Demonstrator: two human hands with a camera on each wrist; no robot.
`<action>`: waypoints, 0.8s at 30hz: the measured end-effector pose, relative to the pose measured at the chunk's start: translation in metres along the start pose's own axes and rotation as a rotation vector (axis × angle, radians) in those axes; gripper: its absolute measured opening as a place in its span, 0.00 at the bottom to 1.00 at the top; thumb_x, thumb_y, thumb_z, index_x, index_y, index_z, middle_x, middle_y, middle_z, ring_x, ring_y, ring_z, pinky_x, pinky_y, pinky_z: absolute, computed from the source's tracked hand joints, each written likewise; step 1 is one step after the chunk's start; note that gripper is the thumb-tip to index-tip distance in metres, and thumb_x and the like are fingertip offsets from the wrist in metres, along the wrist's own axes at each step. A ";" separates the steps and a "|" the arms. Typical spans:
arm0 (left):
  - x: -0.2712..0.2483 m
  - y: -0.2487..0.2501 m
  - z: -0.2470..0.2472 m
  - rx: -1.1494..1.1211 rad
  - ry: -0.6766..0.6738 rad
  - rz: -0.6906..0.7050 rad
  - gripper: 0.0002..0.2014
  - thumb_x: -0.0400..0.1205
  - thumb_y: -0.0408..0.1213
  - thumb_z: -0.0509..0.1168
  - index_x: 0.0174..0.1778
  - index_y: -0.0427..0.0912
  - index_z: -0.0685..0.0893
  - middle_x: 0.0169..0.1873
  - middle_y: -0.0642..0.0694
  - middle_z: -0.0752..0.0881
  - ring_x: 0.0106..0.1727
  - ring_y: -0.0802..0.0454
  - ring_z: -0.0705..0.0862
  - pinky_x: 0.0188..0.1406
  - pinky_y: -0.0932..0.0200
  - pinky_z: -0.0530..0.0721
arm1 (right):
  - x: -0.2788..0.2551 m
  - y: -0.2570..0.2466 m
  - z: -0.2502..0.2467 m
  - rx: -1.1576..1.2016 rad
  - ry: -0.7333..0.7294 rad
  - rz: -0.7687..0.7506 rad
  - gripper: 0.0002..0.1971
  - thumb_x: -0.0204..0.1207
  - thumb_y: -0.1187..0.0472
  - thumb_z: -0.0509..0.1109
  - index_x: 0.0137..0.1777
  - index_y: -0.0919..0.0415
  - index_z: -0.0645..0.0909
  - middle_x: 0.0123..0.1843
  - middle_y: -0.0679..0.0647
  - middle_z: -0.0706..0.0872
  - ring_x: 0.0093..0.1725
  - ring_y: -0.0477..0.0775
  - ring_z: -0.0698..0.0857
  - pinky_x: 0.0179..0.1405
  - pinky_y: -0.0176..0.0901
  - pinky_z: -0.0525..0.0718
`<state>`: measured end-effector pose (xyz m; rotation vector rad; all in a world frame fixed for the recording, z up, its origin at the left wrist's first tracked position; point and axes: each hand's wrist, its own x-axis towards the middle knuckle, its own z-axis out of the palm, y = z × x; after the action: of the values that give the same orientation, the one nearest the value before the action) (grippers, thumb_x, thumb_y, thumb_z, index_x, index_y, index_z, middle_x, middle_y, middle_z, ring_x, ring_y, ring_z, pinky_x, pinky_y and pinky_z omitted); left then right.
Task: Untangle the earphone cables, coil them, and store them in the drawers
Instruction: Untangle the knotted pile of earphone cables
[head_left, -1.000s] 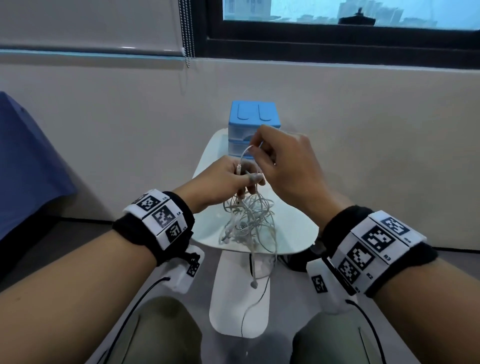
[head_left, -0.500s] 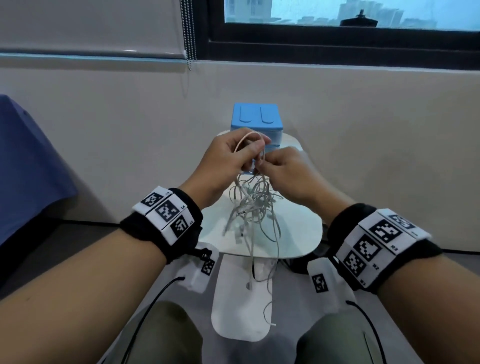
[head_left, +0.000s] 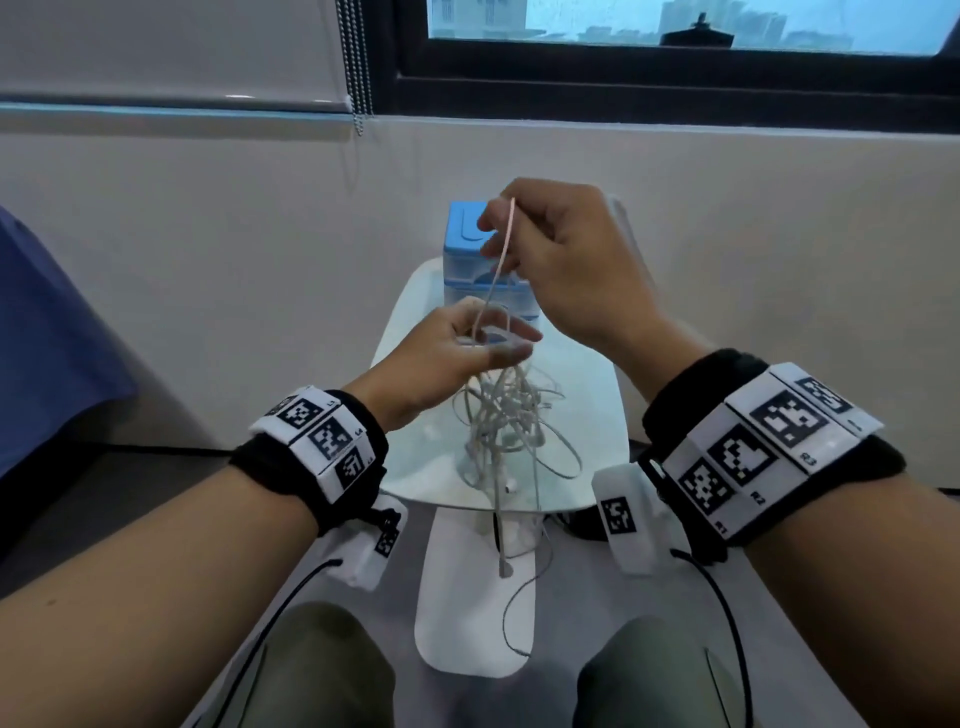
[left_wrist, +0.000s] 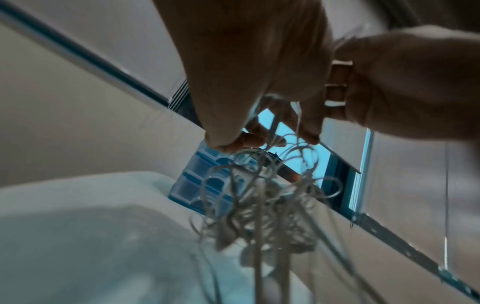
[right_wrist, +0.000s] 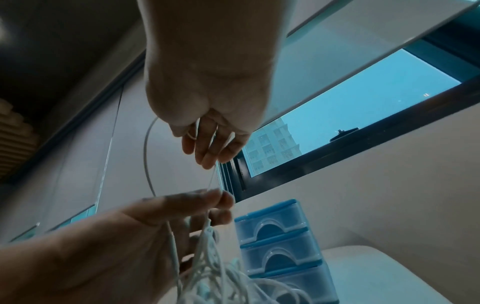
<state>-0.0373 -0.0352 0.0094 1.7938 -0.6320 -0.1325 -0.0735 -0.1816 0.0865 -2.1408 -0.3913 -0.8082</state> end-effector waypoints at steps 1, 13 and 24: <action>0.001 0.002 0.001 -0.066 0.025 0.003 0.03 0.81 0.38 0.76 0.45 0.51 0.91 0.43 0.58 0.91 0.46 0.64 0.87 0.52 0.67 0.82 | -0.001 0.001 0.000 -0.049 -0.017 -0.034 0.13 0.87 0.53 0.65 0.47 0.56 0.89 0.37 0.48 0.91 0.37 0.48 0.90 0.40 0.55 0.89; 0.007 -0.009 0.002 0.401 0.033 -0.020 0.14 0.89 0.49 0.65 0.57 0.49 0.94 0.47 0.49 0.81 0.49 0.54 0.82 0.50 0.56 0.78 | -0.017 0.014 -0.005 -0.092 0.065 -0.126 0.32 0.77 0.67 0.75 0.79 0.53 0.70 0.32 0.48 0.81 0.31 0.47 0.80 0.34 0.43 0.82; 0.018 0.049 -0.003 0.227 0.199 0.224 0.13 0.91 0.43 0.64 0.58 0.44 0.94 0.44 0.55 0.93 0.45 0.64 0.88 0.50 0.61 0.85 | -0.057 0.063 0.048 0.401 -0.243 0.456 0.35 0.74 0.47 0.77 0.80 0.46 0.69 0.39 0.53 0.81 0.35 0.46 0.79 0.40 0.47 0.76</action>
<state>-0.0380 -0.0502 0.0599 1.9086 -0.7214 0.2765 -0.0633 -0.1847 -0.0106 -1.8452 -0.1566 -0.1897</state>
